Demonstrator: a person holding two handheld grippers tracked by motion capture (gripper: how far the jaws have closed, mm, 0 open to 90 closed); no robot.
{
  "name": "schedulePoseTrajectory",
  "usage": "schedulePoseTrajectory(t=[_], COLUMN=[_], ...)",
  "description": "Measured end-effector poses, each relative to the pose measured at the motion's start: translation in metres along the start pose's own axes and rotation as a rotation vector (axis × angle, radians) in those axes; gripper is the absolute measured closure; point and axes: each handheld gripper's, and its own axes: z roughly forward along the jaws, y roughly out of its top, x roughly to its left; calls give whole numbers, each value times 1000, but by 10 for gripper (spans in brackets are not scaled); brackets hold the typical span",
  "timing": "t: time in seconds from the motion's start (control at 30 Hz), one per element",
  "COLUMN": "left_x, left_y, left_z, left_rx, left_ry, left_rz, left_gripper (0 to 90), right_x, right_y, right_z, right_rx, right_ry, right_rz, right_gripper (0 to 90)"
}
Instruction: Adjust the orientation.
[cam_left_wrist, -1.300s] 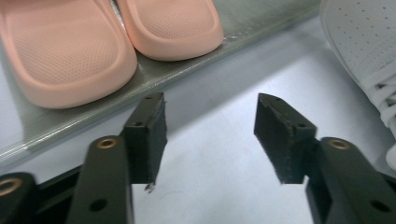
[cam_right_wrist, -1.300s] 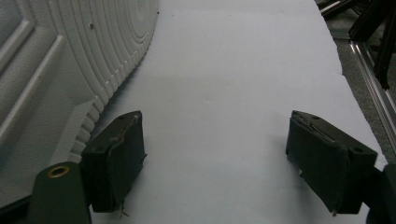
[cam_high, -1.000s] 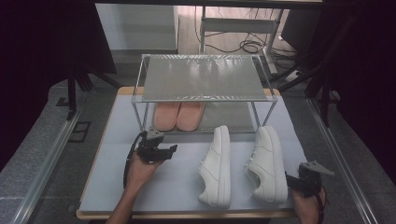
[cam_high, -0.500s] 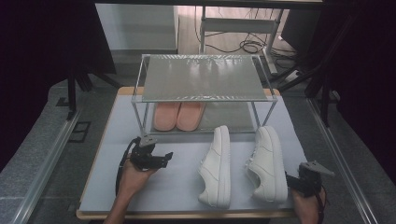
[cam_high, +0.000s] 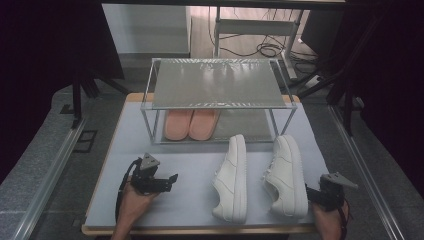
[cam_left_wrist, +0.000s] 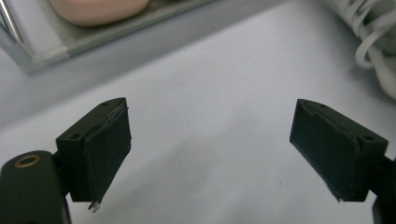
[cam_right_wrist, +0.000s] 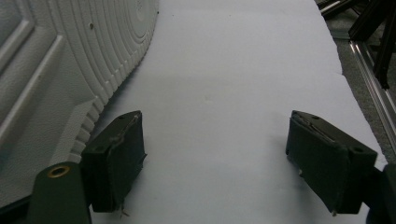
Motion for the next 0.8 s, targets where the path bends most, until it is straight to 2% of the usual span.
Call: schedulePoseTrajectory(t=[0.17, 0.47, 0.8], left_x=[1, -3, -4], left_y=[-13, -24, -26], left_z=[3, 14, 15], left_rx=[21, 74, 75], left_ry=[-1, 34, 45], left_rz=[-15, 7, 15], left_gripper=[127, 128, 126], right_x=[0, 0, -3], right_y=[0, 1, 2], right_z=[0, 0, 0], right_rx=[1, 9, 15], right_ry=[0, 6, 37], right_rz=[0, -5, 7], right_gripper=[196, 194, 164])
